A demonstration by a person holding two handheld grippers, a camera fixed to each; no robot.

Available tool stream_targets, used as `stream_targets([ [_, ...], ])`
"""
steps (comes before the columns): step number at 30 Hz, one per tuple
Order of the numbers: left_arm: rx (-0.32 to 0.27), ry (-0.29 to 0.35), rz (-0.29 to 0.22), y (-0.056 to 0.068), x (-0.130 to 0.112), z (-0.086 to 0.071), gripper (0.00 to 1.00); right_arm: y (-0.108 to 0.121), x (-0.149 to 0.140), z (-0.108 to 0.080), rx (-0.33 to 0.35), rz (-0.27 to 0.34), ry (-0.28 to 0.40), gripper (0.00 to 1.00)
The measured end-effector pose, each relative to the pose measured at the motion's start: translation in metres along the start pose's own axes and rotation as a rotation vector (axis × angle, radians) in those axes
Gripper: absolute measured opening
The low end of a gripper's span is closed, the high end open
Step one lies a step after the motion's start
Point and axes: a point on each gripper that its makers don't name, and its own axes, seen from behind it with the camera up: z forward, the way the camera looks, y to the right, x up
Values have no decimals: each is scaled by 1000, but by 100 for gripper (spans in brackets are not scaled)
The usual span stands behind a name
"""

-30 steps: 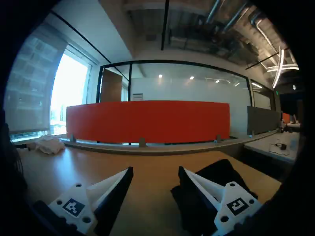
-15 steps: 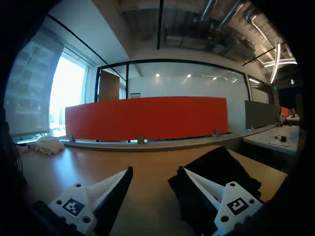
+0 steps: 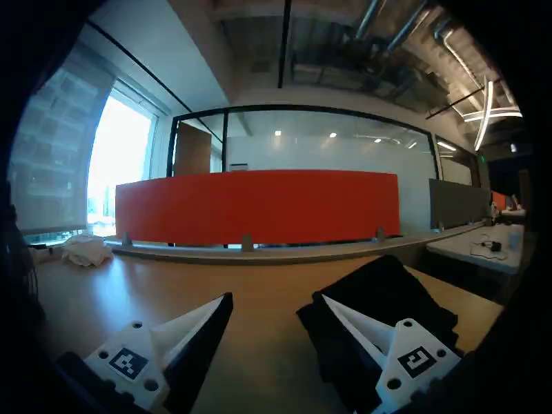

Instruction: Fold towel

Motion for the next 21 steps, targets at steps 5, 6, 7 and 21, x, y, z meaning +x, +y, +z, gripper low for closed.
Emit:
stream_targets([
  [5, 0, 0, 0, 0, 0, 0, 91, -3, -1, 0, 4, -16, 0, 90],
  [6, 0, 0, 0, 0, 0, 0, 91, -4, -1, 0, 4, -18, 0, 90],
  [7, 0, 0, 0, 0, 0, 0, 91, -4, -1, 0, 4, -18, 0, 90],
  [21, 0, -1, 1, 0, 1, 0, 91, -7, -2, 2, 2, -19, -1, 92],
])
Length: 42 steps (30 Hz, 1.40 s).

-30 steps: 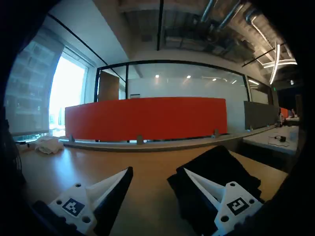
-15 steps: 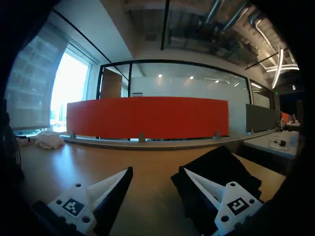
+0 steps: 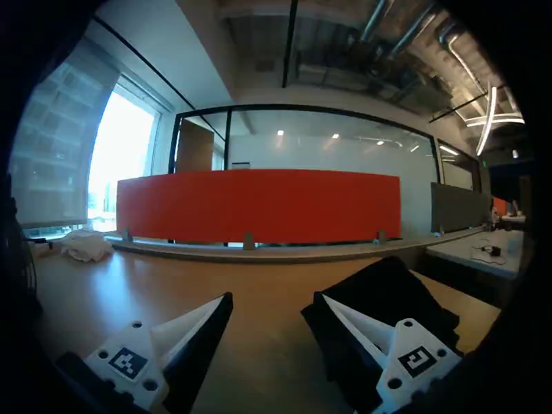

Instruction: Fold towel

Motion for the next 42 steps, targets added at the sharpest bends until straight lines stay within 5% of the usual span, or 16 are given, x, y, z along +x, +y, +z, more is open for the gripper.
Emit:
stream_targets([
  [9, 0, 0, 0, 0, 0, 0, 91, -1, 0, 0, -1, 1, 0, 100],
  [42, 0, -2, 2, 1, 3, -1, 92, 0, 0, 0, -1, 1, 0, 100],
])
